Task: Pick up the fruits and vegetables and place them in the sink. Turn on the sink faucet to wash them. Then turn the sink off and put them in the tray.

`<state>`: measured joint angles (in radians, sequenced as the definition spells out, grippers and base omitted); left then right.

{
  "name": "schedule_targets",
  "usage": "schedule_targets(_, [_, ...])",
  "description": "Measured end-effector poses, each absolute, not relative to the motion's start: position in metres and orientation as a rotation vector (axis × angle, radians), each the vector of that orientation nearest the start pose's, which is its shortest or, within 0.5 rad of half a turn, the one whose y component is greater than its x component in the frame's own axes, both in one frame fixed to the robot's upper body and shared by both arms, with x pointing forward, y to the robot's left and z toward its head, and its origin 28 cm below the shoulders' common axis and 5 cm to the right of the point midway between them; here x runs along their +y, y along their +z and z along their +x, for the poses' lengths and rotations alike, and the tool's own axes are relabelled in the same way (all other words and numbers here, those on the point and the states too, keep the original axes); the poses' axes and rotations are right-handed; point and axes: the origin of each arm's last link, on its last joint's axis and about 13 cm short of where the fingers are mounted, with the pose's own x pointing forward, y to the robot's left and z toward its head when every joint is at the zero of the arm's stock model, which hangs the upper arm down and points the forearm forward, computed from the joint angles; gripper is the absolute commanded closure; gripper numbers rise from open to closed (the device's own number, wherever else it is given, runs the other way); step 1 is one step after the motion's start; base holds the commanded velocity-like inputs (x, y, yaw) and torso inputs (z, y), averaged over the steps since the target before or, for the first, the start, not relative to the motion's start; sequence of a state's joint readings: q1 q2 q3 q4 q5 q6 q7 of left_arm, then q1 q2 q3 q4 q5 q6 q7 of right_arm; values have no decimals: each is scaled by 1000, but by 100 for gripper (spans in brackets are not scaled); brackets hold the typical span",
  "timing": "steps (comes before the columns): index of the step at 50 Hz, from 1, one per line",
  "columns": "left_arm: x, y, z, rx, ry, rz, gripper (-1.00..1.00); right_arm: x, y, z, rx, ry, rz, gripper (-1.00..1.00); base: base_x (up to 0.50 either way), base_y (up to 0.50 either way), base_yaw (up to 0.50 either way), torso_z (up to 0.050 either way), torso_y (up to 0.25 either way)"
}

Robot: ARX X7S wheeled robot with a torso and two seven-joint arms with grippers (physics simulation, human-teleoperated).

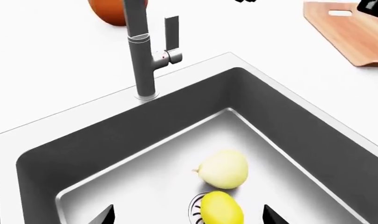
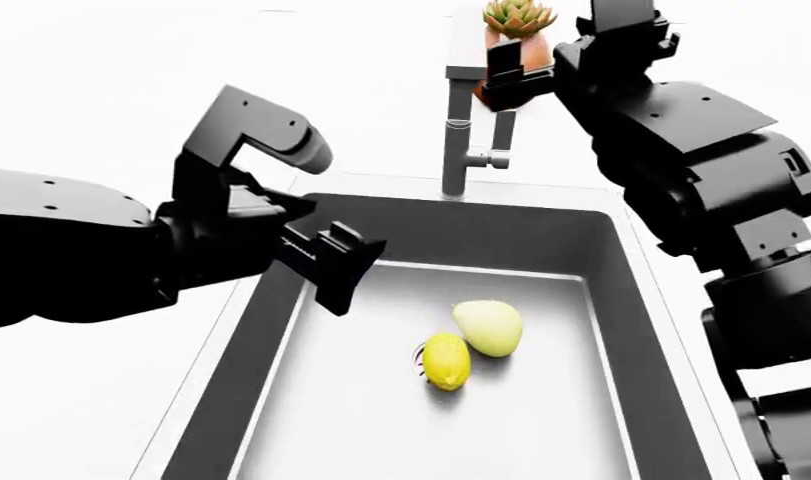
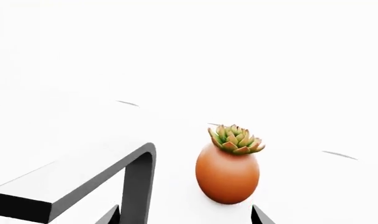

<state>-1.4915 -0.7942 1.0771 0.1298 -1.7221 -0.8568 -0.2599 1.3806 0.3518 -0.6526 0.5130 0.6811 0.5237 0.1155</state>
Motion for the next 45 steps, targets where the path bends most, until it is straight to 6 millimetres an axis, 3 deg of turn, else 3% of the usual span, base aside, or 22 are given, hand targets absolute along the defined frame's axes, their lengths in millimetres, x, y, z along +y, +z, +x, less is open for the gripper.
schedule_targets(18, [235,288,273,355,-797,83,-100,-120,272,420,-46,159,-156,-100,0,0,0,0,0])
schedule_targets(45, [235,286,270,335,-836,94,-100,-120,259,426,-17,155,-151,-100,0,0,0,0,-104])
